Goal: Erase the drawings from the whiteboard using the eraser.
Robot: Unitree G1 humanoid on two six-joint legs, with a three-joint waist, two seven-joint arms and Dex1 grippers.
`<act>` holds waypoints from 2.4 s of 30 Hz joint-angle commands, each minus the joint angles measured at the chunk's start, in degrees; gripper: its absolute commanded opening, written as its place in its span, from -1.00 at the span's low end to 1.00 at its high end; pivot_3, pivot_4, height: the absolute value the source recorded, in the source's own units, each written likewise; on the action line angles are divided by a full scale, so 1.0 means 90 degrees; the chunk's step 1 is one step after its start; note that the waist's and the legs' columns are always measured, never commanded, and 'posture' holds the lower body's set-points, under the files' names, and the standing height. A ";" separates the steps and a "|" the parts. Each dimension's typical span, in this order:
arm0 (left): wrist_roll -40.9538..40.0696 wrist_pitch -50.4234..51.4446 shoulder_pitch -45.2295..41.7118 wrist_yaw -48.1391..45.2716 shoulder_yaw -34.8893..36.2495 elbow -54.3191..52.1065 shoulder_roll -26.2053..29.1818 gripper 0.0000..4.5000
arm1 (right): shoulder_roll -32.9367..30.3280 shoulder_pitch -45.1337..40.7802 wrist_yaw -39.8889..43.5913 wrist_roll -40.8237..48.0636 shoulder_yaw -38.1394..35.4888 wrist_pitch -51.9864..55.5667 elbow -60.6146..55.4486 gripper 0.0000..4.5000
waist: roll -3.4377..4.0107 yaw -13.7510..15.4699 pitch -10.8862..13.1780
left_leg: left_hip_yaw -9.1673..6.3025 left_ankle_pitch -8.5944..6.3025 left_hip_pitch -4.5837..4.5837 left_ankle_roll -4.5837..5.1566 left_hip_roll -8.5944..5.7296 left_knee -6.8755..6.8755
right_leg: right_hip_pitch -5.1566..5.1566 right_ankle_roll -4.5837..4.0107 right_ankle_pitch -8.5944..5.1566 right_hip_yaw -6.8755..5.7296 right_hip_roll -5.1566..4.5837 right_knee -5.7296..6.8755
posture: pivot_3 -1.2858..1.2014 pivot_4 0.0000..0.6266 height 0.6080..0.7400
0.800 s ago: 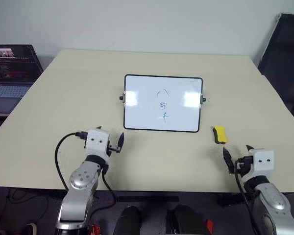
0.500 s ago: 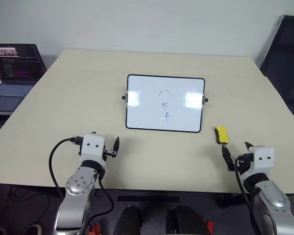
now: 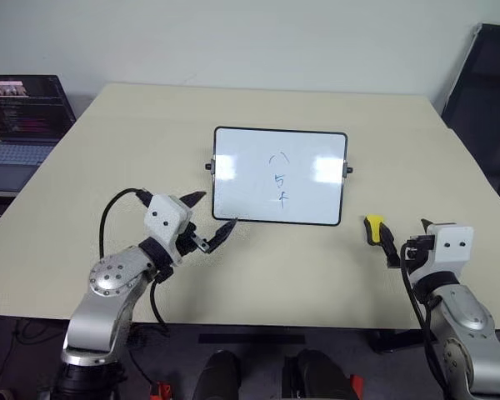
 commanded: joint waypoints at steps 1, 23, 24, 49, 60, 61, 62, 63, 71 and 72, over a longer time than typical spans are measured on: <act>-0.0227 -0.0146 -0.0447 -0.0670 -0.0207 0.0148 0.0251 1.00 | -0.0094 -0.0127 -0.0086 0.0200 -0.0187 0.0621 -0.0624 0.99 | 0.0001 -0.0001 0.0001 | -0.0001 0.0000 -0.0001 0.0000 0.0001 0.0000 | 0.0000 0.0000 0.0000 -0.0001 0.0004 0.0000 | 0.03 -0.52 1.00; -0.0648 -0.0221 -0.3351 -0.3538 -0.1302 0.2334 0.0419 1.00 | 0.0187 -0.2246 -0.0913 0.0192 0.0172 0.3193 0.0629 0.99 | 0.0005 -0.0036 0.0005 | 0.0004 -0.0001 -0.0008 0.0003 -0.0005 0.0005 | -0.0006 0.0002 0.0002 0.0005 0.0027 -0.0001 | 0.03 -0.52 1.00; -0.0640 -0.0227 -0.3369 -0.3554 -0.1307 0.2353 0.0414 1.00 | 0.0190 -0.2271 -0.0902 0.0148 0.0195 0.3117 0.0743 0.99 | 0.0005 -0.0039 0.0005 | 0.0004 -0.0001 -0.0008 0.0003 -0.0005 0.0005 | -0.0006 0.0002 0.0002 0.0005 0.0027 -0.0001 | 0.03 -0.52 1.00; -0.0244 -0.0119 -0.3025 -0.2943 -0.1184 0.2192 0.0559 1.00 | 0.0380 -0.2529 -0.0862 -0.0188 0.0131 0.2260 0.1901 -0.55 | 0.0009 -0.0038 0.0007 | 0.0004 -0.0001 -0.0007 0.0003 -0.0002 0.0005 | -0.0007 0.0002 0.0002 0.0007 0.0029 0.0001 | 0.03 -0.52 1.00; -0.0074 0.1508 -0.1862 -0.0714 -0.0569 0.0600 0.0505 1.00 | -0.0247 -0.2035 0.0226 -0.0057 0.0992 0.1796 0.0257 -0.55 | 0.0012 -0.0055 0.0010 | -0.0001 -0.0001 -0.0009 0.0003 0.0008 0.0005 | -0.0007 0.0003 0.0002 0.0009 0.0022 0.0002 | 0.03 -0.52 1.00; 0.0044 0.1668 -0.1891 -0.0525 -0.0583 0.0597 0.0530 1.00 | -0.0314 -0.2167 0.0338 -0.0048 0.1095 0.1809 0.0170 -0.55 | 0.0012 -0.0059 0.0010 | -0.0002 -0.0001 -0.0007 0.0003 0.0009 0.0006 | -0.0007 0.0004 0.0002 0.0009 0.0023 0.0005 | 0.03 -0.52 1.00; 0.0152 0.1772 -0.1939 -0.0367 -0.0615 0.0613 0.0546 1.00 | -0.0379 -0.2317 0.0410 -0.0075 0.1199 0.1813 0.0152 -0.55 | 0.0012 -0.0065 0.0010 | -0.0003 -0.0001 -0.0006 0.0003 0.0008 0.0008 | -0.0005 0.0004 0.0002 0.0006 0.0024 0.0006 | 0.03 -0.52 1.00; 0.0236 0.1813 -0.1993 -0.0260 -0.0650 0.0635 0.0559 1.00 | -0.0413 -0.2553 0.0464 -0.0136 0.1325 0.1760 0.0222 -0.55 | 0.0012 -0.0067 0.0010 | -0.0004 -0.0001 -0.0003 0.0003 0.0005 0.0010 | -0.0004 0.0006 0.0005 0.0004 0.0026 0.0007 | 0.03 -0.52 1.00; 0.0564 0.1849 -0.2373 0.0256 -0.0621 0.1133 0.0576 1.00 | -0.0217 -0.4851 0.0884 -0.0739 0.2385 0.0828 0.2323 -0.55 | 0.0010 -0.0073 0.0012 | 0.0003 0.0000 -0.0002 0.0003 -0.0002 0.0018 | -0.0001 0.0016 0.0014 0.0001 0.0027 0.0002 | 0.03 -0.52 1.00; 0.0618 0.1788 -0.2415 0.0292 -0.0611 0.1240 0.0593 1.00 | -0.0145 -0.5104 0.0925 -0.0808 0.2480 0.0696 0.2655 -0.55 | 0.0010 -0.0071 0.0012 | 0.0003 0.0000 -0.0003 0.0003 -0.0003 0.0015 | -0.0003 0.0014 0.0013 0.0001 0.0028 0.0002 | 0.03 -0.52 1.00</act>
